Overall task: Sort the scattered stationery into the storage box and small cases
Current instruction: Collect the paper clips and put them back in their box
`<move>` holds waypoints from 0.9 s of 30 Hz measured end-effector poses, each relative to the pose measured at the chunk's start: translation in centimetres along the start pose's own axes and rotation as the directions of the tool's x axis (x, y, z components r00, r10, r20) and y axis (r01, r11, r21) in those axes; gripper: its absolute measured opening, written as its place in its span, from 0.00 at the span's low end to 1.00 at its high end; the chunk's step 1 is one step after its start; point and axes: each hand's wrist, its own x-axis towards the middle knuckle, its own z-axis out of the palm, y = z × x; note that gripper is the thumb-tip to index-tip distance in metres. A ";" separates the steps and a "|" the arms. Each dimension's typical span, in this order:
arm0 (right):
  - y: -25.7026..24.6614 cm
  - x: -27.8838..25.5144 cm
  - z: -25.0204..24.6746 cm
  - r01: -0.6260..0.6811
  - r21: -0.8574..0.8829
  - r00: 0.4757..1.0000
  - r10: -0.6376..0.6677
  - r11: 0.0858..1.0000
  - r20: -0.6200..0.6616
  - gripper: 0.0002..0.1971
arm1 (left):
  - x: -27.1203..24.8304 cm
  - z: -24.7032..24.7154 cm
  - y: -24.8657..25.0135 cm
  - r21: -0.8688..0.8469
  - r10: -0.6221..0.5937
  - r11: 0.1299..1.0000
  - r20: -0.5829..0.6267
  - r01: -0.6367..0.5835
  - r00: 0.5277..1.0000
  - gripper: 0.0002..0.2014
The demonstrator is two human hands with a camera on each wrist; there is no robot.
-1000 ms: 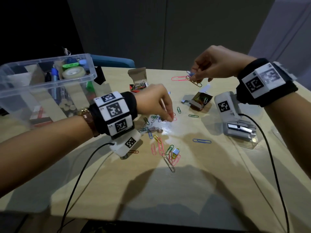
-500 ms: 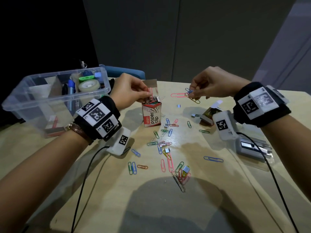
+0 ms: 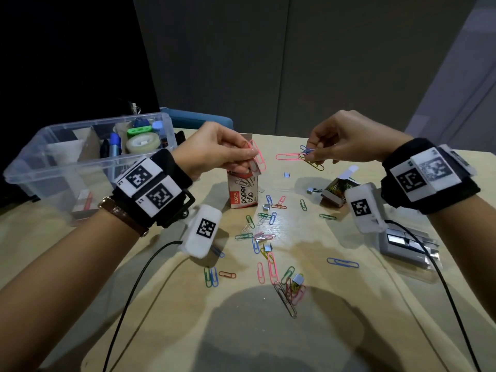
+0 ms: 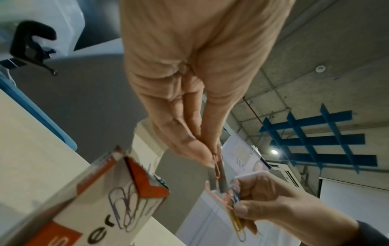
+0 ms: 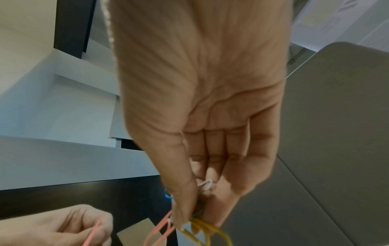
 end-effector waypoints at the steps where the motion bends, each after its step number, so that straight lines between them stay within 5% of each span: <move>1: 0.0 0.0 -0.1 -0.002 0.001 1.000 0.002 1.000 0.000 0.04 | -0.2 0.3 0.0 0.003 -0.001 1.000 0.017 0.001 1.000 0.06; 8: 0.2 -0.8 -0.4 -0.016 0.008 1.000 0.016 1.000 0.004 0.04 | -0.5 1.3 0.6 0.262 0.172 0.953 -0.059 -0.151 0.983 0.05; 15: 0.2 -1.2 -0.2 -0.005 0.003 1.000 0.005 1.000 0.013 0.04 | -0.1 -0.7 0.7 0.686 0.270 0.716 -0.099 -0.131 0.958 0.04; 22: -0.4 -0.6 0.4 0.007 -0.009 1.000 -0.006 1.000 0.023 0.04 | 1.4 1.4 2.3 0.911 0.135 0.400 0.047 -0.098 0.990 0.07; 27: -0.4 -0.7 0.5 0.021 -0.034 0.999 -0.020 0.999 0.043 0.04 | 2.7 1.7 2.0 0.912 0.082 0.397 0.076 -0.103 0.994 0.03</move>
